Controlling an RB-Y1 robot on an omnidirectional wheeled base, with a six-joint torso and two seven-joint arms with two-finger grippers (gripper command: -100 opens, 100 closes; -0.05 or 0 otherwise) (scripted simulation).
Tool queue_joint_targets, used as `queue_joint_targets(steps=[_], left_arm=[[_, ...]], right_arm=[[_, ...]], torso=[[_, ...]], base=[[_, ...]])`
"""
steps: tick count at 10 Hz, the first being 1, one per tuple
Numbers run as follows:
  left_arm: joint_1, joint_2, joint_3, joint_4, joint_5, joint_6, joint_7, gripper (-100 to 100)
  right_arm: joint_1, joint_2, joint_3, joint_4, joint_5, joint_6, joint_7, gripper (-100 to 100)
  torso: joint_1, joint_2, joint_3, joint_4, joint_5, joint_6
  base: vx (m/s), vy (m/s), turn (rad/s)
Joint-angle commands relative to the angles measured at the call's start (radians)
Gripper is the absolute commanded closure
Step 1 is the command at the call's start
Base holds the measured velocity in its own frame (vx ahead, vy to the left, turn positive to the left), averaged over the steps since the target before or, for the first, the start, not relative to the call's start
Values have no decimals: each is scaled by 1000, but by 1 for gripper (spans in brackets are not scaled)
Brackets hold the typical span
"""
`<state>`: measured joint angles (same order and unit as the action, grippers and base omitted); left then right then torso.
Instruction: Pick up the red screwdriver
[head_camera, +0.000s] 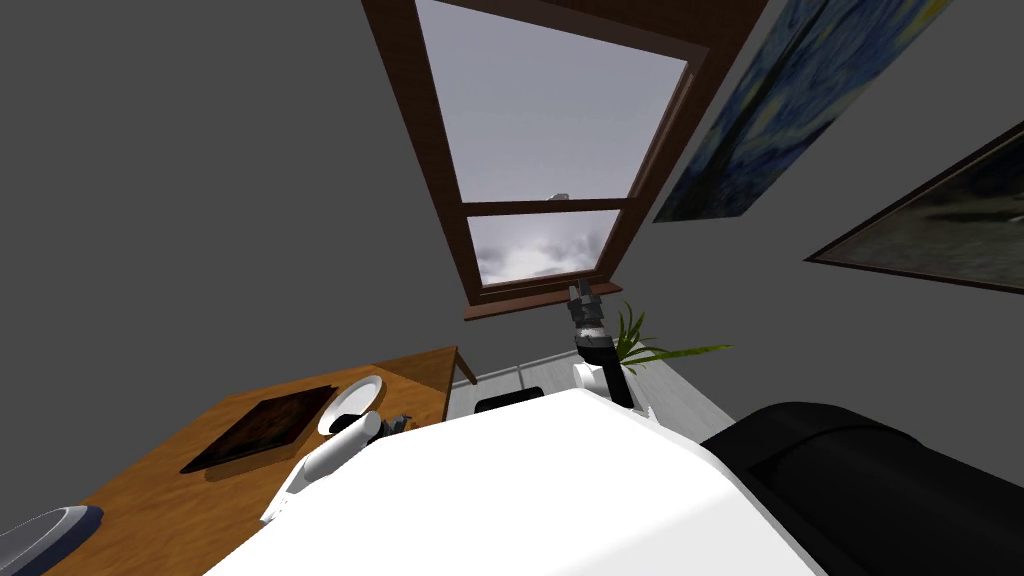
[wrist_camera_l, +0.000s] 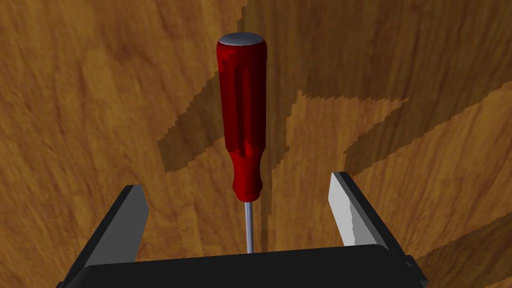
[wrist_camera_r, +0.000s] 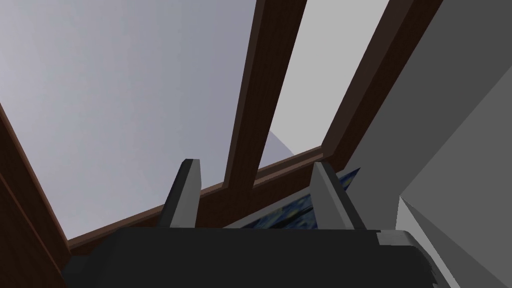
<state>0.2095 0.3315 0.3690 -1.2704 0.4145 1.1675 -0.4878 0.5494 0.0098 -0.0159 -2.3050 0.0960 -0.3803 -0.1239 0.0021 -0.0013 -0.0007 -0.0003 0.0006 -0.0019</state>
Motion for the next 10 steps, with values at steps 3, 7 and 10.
queue_joint_targets(steps=[3, 7, 10], left_arm=[[-1, 0, -1, 3, -1, -5, 0, 100], [0, 0, -1, 3, -1, -4, 0, 0], [19, 13, 21, -60, 13, 52, -9, 100]], right_arm=[[0, 0, 0, 0, 0, 0, 0, 0], [0, 0, 0, 0, 0, 0, 0, 0], [0, 0, 0, 0, 0, 0, 0, 0]], torso=[[-2, 0, 0, 0, -1, 0], [-2, -1, 0, 0, 0, 0], [-5, -1, 0, 0, -1, 0]], base=[[-1, 6, -2], [0, 0, 0], [9, -34, 22]])
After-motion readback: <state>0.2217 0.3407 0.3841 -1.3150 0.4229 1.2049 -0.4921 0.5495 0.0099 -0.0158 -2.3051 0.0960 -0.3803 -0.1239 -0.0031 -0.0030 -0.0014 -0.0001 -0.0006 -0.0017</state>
